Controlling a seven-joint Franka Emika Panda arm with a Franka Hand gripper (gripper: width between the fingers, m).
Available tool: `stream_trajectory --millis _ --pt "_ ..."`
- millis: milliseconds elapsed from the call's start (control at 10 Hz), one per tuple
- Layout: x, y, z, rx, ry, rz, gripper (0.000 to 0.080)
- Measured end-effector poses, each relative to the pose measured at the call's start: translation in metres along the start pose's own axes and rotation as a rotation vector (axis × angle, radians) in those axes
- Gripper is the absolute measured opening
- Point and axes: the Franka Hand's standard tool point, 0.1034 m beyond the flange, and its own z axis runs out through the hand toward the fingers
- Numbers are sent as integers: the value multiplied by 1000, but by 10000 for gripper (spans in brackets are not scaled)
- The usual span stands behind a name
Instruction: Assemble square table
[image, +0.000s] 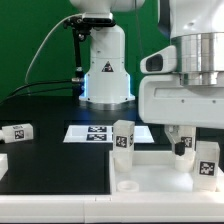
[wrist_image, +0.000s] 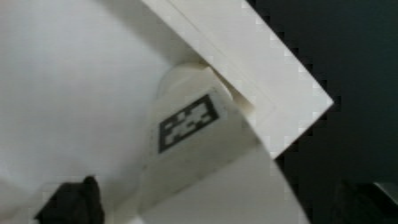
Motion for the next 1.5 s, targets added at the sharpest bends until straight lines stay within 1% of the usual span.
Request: stream_trajectory --millis 100,200,400,500,600,700,900,1000,1100,1200,1300,1400,1500 --pt "0 -3 2 -1 -16 -131 649" --pt "0 -2 2 0 -15 -73 649" --pt "0 -2 3 -1 -15 -52 389" --pt "0 -1 3 -2 -15 32 389" --pt "0 0 3 -4 -15 120 284" --pt "0 1 3 -6 -14 194 284" --pt "0 5 4 -18 -14 518 284" --pt "-1 7 4 -20 -15 675 284" --pt "-2 8 4 -4 -29 914 284" --pt "-5 9 3 9 -43 1097 284" --pt "-4 11 3 19 -67 1147 285" --pt "-5 11 3 16 -71 1217 285" --pt "-6 10 4 16 -70 1227 337"
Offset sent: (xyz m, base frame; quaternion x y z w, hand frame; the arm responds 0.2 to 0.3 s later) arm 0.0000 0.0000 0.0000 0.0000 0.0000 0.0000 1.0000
